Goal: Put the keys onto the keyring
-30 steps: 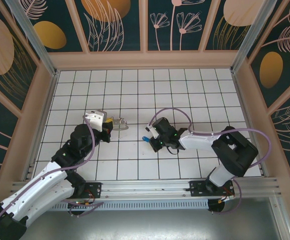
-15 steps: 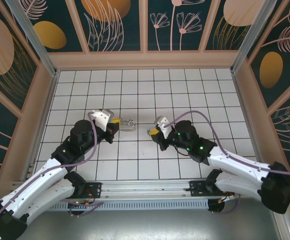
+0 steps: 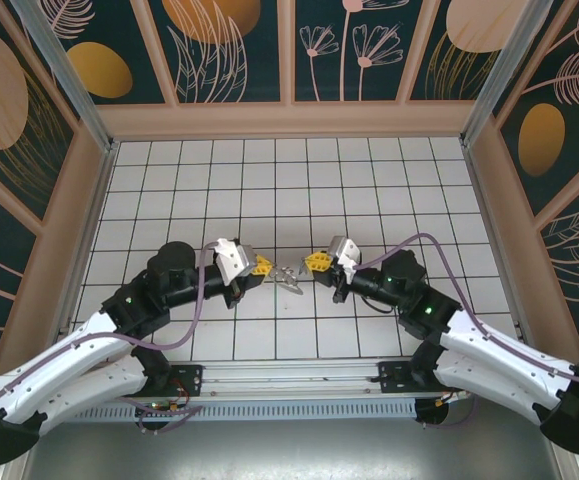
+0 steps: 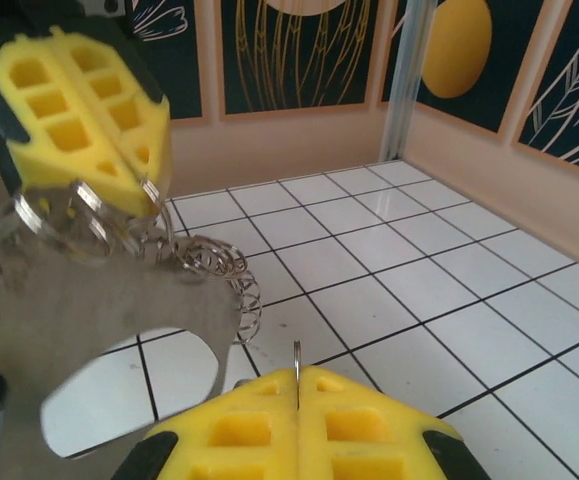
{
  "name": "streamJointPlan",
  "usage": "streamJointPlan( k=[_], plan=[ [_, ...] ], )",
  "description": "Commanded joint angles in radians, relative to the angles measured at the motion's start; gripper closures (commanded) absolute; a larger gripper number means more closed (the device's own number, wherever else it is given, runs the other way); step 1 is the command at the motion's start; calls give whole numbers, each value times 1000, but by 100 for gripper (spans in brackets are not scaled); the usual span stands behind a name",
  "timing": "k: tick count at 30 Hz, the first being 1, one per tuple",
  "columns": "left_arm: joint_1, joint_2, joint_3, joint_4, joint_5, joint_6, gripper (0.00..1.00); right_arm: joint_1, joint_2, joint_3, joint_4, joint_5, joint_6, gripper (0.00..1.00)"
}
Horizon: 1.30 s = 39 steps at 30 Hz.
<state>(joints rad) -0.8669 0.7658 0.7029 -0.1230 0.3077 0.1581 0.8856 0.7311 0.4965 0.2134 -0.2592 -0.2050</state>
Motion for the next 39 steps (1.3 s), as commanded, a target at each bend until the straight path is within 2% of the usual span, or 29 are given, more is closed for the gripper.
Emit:
streamJointPlan(
  k=[1,5,18,32,39],
  plan=[
    [-15,13,29,-25,31,73,100,9,-32,31,-14,7,-24,100],
    [-37,35,24,-21,44,94,100,28,10,55,-25,-78,-31,100],
    [-56,38,27,-29,51,106,100,115,78,65,7,-161,-55,100],
    [-87,39,28,-42,40,118,100,116,65,65,30,-107,-56,100],
    [-98,36,30,-49,18,123,100,117,23,84,-29,-54,-73,100]
  ],
)
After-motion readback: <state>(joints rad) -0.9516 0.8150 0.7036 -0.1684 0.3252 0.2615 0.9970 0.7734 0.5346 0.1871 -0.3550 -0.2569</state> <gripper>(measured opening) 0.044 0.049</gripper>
